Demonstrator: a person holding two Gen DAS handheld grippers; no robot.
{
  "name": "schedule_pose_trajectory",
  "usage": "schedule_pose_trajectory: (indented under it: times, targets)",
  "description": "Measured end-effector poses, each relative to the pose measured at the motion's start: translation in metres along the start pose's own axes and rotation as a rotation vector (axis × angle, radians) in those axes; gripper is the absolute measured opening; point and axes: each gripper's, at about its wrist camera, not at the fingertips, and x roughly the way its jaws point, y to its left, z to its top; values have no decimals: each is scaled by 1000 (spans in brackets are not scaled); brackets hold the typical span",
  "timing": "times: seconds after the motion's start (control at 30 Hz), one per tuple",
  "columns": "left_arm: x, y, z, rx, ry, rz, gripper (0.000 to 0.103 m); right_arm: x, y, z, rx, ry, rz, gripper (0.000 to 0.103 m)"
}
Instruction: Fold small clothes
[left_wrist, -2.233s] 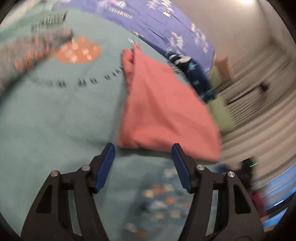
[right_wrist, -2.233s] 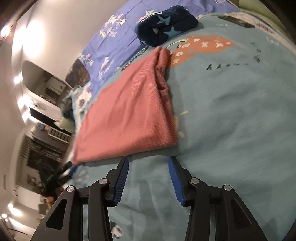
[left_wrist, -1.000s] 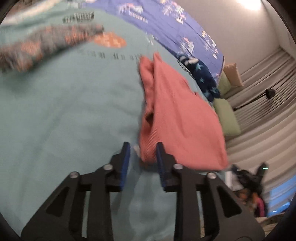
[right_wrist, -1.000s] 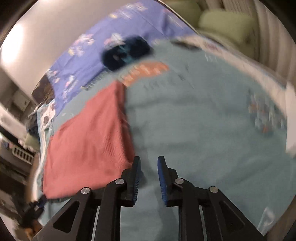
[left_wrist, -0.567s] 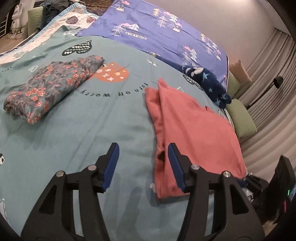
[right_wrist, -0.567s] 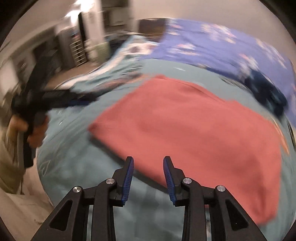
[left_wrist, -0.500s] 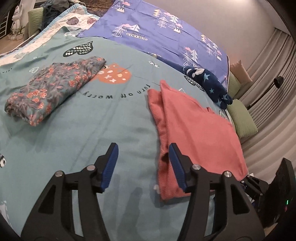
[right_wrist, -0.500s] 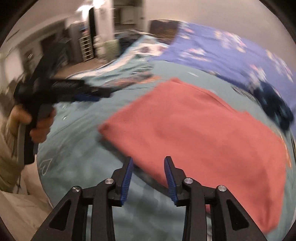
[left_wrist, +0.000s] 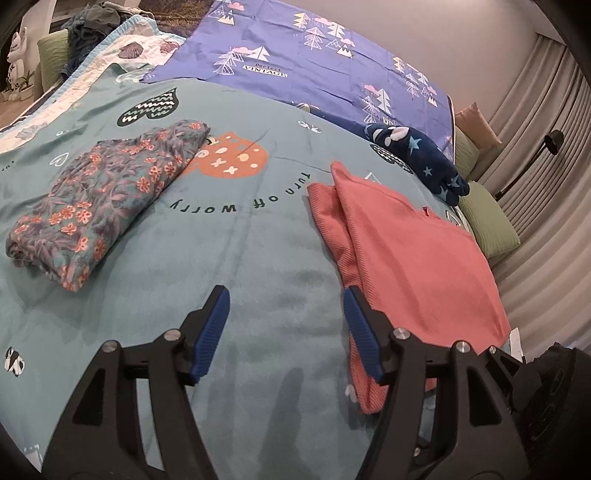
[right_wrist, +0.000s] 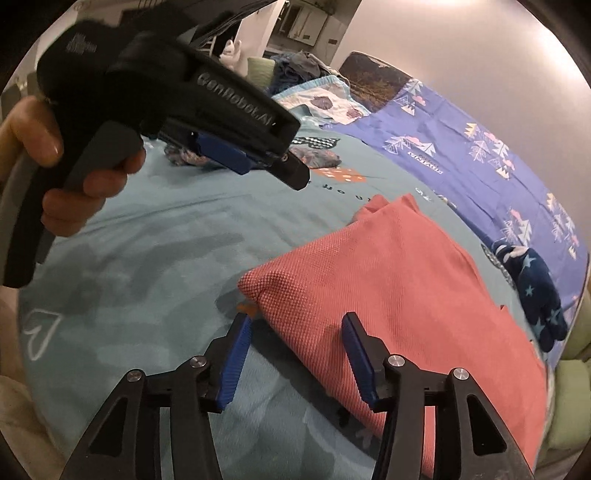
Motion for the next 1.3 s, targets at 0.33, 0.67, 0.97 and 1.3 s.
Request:
schedule_pose_trajectory:
  times: [0.33, 0.67, 0.97, 1.3]
  targets:
    - [22, 19, 18, -52, 31, -78, 66, 10, 9, 9, -7, -40, -109, 55]
    - [93, -14, 70, -52, 166, -337, 78, 12, 8, 15, 40, -49, -108, 32]
    - [129, -23, 86, -83, 215, -314, 9, 3, -24, 14, 208, -70, 0, 7]
    - [95, -75, 113, 56, 162, -232, 9, -35, -88, 4, 460, -178, 116, 7]
